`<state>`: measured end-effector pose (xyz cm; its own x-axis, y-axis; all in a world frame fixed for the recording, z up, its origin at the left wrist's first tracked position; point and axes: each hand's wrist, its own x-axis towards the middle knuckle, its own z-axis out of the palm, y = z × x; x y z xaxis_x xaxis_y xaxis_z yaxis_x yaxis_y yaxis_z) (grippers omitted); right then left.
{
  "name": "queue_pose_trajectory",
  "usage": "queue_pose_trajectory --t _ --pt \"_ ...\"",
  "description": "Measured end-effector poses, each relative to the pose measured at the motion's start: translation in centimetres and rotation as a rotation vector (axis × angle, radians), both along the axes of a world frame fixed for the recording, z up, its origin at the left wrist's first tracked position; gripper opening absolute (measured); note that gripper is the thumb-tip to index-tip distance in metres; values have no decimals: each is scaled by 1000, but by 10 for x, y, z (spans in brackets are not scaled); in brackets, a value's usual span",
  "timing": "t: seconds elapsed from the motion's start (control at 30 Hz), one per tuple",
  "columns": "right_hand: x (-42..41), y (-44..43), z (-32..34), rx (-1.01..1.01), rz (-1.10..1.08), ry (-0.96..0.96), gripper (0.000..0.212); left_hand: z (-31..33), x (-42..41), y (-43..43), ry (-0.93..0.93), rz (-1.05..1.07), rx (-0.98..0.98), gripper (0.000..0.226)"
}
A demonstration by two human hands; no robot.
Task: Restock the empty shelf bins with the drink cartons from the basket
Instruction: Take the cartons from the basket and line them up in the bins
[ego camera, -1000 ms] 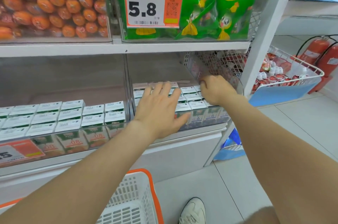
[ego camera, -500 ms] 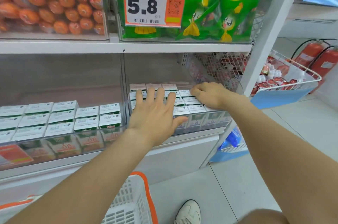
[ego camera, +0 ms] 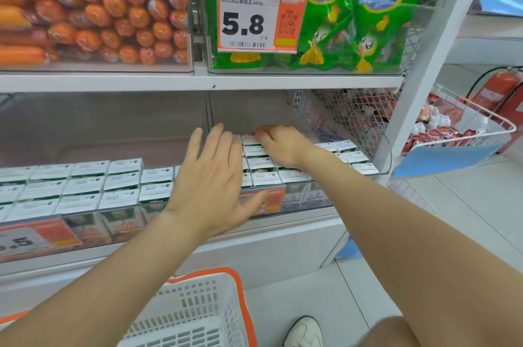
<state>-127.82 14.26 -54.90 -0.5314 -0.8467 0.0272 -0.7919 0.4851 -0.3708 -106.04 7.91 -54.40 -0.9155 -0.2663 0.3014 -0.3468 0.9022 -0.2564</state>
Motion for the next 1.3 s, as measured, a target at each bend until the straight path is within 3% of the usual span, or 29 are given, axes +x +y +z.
queue_pose_trajectory --t 0.33,0.43,0.5,0.57,0.67,0.73,0.83,1.03,1.2,1.3 --pt "-6 0 8 92 16 -94 49 -2 -2 0 -67 62 5 99" --pt "-3 -3 8 167 3 4 51 -5 1 -5 15 8 75 106" --pt "3 -10 12 213 -37 172 49 -7 8 -8 90 -12 143 108" --pt "15 -24 13 114 -37 249 46 -11 17 -12 146 6 197 93" --pt "32 -51 15 -82 82 -45 47 -19 29 -18 182 19 196 70" --pt "39 -63 14 -6 128 -129 36 -21 31 -21 164 14 160 68" --pt "41 -71 15 123 115 -124 37 -22 29 -23 141 18 147 69" --pt "38 -74 18 177 113 -55 35 -21 29 -24 104 43 122 70" --pt "48 -55 4 50 101 -20 38 -24 32 -27 74 46 169 72" --pt "65 -27 10 -89 49 140 43 -23 36 -30 86 25 236 75"
